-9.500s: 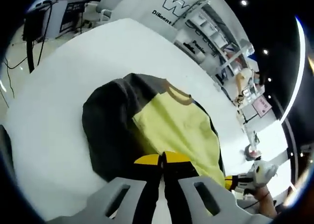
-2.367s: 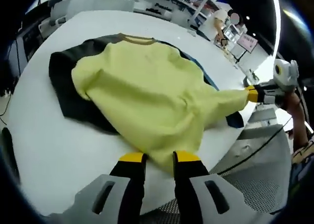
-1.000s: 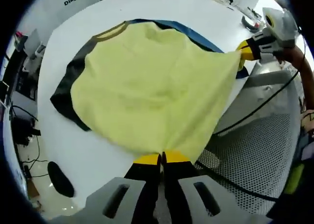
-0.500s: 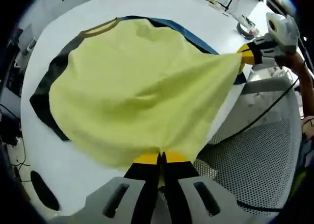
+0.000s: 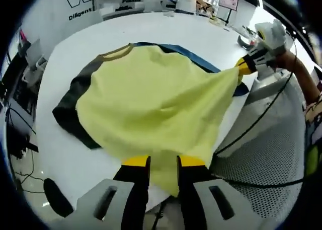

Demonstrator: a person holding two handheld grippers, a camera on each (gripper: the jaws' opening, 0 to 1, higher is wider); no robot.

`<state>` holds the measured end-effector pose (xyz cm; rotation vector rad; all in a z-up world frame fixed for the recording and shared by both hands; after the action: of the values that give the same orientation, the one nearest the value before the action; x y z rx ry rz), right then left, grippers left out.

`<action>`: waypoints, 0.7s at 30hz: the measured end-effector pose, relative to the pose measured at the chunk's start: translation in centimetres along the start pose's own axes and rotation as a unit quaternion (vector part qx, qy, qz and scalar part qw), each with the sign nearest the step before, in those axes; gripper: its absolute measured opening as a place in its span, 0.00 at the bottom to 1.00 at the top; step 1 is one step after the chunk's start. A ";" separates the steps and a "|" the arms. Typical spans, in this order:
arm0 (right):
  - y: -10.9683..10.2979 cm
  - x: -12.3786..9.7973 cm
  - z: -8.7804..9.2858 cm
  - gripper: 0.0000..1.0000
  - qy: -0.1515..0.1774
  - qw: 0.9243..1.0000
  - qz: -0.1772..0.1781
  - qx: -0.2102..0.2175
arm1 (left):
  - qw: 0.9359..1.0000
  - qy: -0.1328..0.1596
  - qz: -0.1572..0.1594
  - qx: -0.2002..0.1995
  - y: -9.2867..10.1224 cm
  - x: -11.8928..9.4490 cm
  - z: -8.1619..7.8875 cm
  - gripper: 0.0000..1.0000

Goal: Fold the garment on the visible template until the final outline fits inside the template.

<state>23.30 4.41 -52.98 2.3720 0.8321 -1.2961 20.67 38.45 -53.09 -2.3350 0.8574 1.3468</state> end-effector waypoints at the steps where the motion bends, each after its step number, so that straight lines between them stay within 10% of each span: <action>1: 0.0 0.0 0.0 0.00 0.000 1.000 0.000 -0.001 | 1.000 -0.010 0.000 0.013 -0.1 -0.2 0.4 0.21; 21: -0.3 0.4 0.9 0.00 -0.008 1.000 -0.007 0.006 | 0.997 -0.030 0.060 0.044 1.5 2.8 2.8 0.23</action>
<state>22.70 4.27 -53.84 2.3649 0.8400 -1.3283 18.87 37.84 -56.86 -2.1971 1.0306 1.3892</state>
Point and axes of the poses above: the point that each gripper's makers call its tool centre point, and the gripper's own axes: x roughly forward along the fingers, y roughly to its right, z roughly out of its underside, the point moved 8 cm from there along -x, roughly backward along the fingers, and after that the axes turned 1 degree about z, right-handed, at the moved point
